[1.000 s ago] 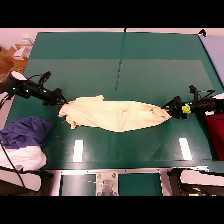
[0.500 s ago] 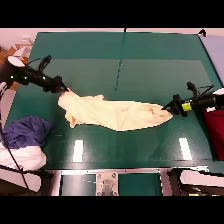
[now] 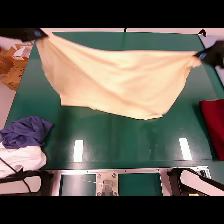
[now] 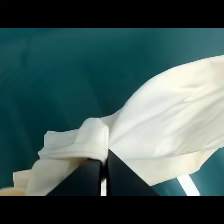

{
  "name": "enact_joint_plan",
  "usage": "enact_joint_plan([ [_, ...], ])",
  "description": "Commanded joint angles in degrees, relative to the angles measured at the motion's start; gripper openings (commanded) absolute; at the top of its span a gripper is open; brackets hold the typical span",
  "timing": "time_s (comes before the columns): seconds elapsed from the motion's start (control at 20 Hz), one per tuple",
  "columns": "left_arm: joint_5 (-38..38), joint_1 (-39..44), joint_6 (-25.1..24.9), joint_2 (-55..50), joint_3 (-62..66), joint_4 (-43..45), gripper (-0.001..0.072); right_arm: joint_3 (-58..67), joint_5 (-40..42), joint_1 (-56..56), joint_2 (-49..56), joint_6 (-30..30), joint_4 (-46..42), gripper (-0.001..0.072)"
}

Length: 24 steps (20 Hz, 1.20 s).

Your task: Fold the shirts.

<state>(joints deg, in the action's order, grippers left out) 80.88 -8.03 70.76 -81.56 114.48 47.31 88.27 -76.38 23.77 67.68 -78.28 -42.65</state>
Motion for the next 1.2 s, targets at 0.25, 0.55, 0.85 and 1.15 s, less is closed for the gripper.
enact_joint_plan([
  [0.25, -11.6, 0.0, -4.7, 26.2, 4.3, -1.4, 0.0025, 17.2, 18.2, 0.0, -19.7, -2.8, 0.0, 0.0015],
  [0.55, -15.8, 0.0, -4.2, 31.9, 3.6, 0.2, 0.0025, 17.0, 21.2, 0.0, -23.9, -4.3, -6.7, 0.0015],
  [0.85, -15.4, 0.0, -3.7, 26.6, -9.7, -0.6, 0.0026, 4.0, 21.1, -0.1, -18.9, -4.0, -7.8, 0.0015],
  [1.15, -19.9, 6.2, -9.4, 9.1, -27.0, -4.7, 0.0026, -14.5, 27.8, -4.0, -4.0, 1.1, -7.3, 0.0015],
])
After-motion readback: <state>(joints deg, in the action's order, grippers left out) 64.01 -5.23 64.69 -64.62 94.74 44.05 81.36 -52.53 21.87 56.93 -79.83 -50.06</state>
